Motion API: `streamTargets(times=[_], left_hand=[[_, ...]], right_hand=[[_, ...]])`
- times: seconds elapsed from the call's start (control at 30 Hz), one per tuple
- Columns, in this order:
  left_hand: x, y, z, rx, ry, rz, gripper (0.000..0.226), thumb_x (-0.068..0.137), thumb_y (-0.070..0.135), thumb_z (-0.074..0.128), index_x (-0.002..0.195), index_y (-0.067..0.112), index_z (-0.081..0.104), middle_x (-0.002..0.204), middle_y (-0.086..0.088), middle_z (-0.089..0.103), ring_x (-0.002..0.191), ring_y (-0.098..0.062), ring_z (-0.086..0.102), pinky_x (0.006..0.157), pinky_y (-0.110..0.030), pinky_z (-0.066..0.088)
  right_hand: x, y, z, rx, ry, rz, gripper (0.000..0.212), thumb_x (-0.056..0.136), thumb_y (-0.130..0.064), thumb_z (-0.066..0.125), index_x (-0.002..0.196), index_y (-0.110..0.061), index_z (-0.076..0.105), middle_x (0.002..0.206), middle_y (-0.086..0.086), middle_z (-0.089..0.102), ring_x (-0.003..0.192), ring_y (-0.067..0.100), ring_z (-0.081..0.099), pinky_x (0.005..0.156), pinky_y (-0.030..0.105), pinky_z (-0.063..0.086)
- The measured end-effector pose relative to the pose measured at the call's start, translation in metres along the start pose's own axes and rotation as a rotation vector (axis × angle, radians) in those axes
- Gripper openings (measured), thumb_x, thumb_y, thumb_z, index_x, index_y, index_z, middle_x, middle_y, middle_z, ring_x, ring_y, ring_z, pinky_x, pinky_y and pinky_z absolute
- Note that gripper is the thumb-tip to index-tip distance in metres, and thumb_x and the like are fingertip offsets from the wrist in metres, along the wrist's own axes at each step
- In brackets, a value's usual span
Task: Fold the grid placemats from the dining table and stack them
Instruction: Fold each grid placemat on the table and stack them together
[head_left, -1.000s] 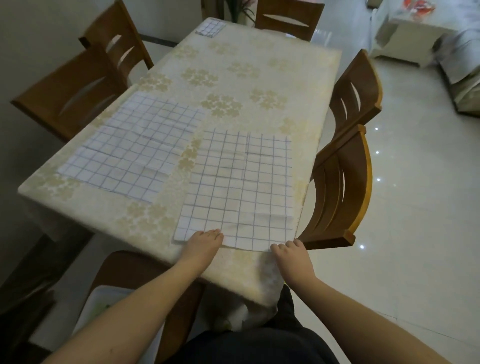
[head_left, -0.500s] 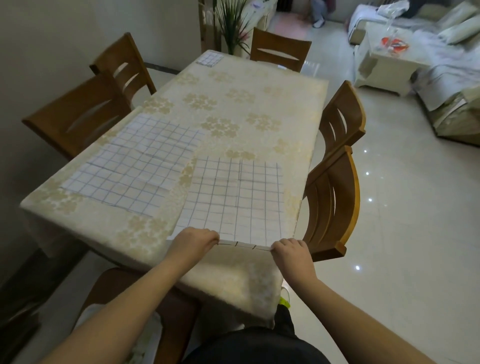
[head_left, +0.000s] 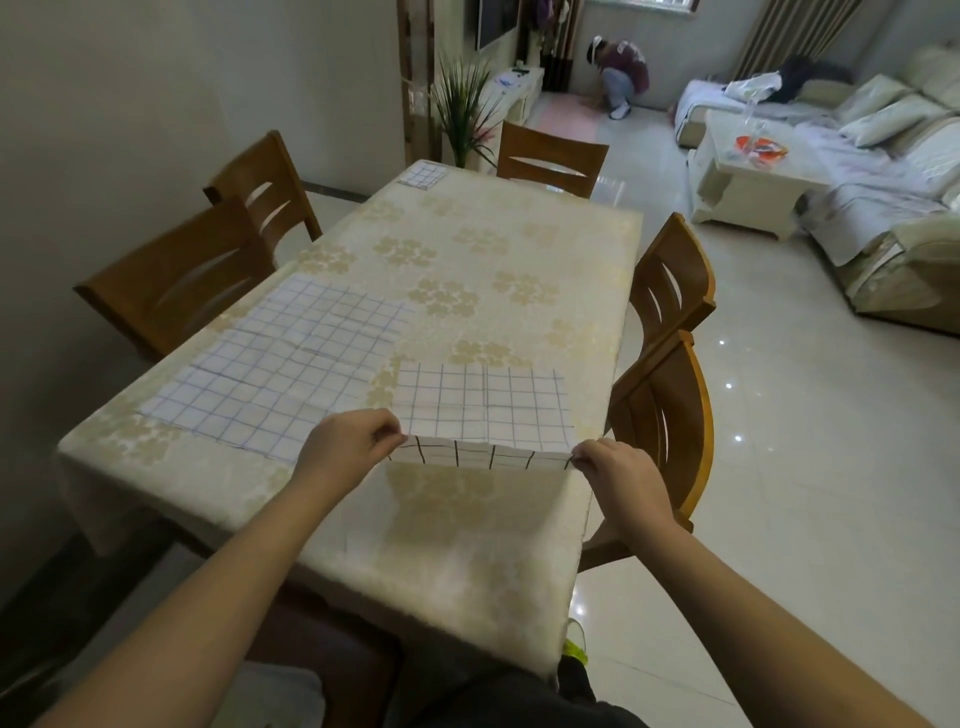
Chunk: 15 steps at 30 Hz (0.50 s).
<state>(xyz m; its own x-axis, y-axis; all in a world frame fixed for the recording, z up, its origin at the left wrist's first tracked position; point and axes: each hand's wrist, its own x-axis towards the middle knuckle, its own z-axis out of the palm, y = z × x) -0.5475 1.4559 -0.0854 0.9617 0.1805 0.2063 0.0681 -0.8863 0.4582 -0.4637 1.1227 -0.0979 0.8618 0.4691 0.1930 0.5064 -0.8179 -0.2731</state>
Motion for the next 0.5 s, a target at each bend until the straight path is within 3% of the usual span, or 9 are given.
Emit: streamTargets(times=[0.17, 0.37, 0.5], left_hand=[[0.003, -0.001, -0.017, -0.045, -0.034, -0.078, 0.020, 0.083, 0.046, 0.071, 0.078, 0.027, 0.065, 0.072, 0.011, 0.064, 0.071, -0.003, 0.059, 0.061, -0.021, 0.047], [-0.008, -0.008, -0.031, 0.028, -0.331, 0.012, 0.014, 0.088, 0.032, 0.069, 0.082, 0.041, 0.061, 0.081, 0.020, 0.064, 0.079, 0.004, 0.058, 0.070, -0.016, 0.045], [-0.010, -0.016, -0.032, -0.023, -0.338, -0.012, 0.013, 0.089, 0.030, 0.068, 0.084, 0.041, 0.064, 0.085, 0.021, 0.066, 0.084, 0.006, 0.060, 0.075, -0.019, 0.049]], right_hand=[[0.004, -0.006, -0.019, 0.064, -0.191, -0.077, 0.025, 0.095, -0.010, 0.057, 0.114, -0.021, 0.069, 0.105, -0.006, 0.069, 0.094, 0.011, 0.063, 0.087, 0.027, 0.054], [0.004, -0.005, -0.032, 0.086, -0.402, -0.113, 0.017, 0.096, -0.021, 0.058, 0.110, -0.025, 0.067, 0.100, -0.009, 0.070, 0.089, 0.005, 0.063, 0.086, 0.024, 0.054], [0.011, -0.003, -0.034, 0.067, -0.422, -0.112, 0.020, 0.097, -0.023, 0.055, 0.114, -0.023, 0.066, 0.103, -0.008, 0.069, 0.087, 0.002, 0.060, 0.084, 0.019, 0.052]])
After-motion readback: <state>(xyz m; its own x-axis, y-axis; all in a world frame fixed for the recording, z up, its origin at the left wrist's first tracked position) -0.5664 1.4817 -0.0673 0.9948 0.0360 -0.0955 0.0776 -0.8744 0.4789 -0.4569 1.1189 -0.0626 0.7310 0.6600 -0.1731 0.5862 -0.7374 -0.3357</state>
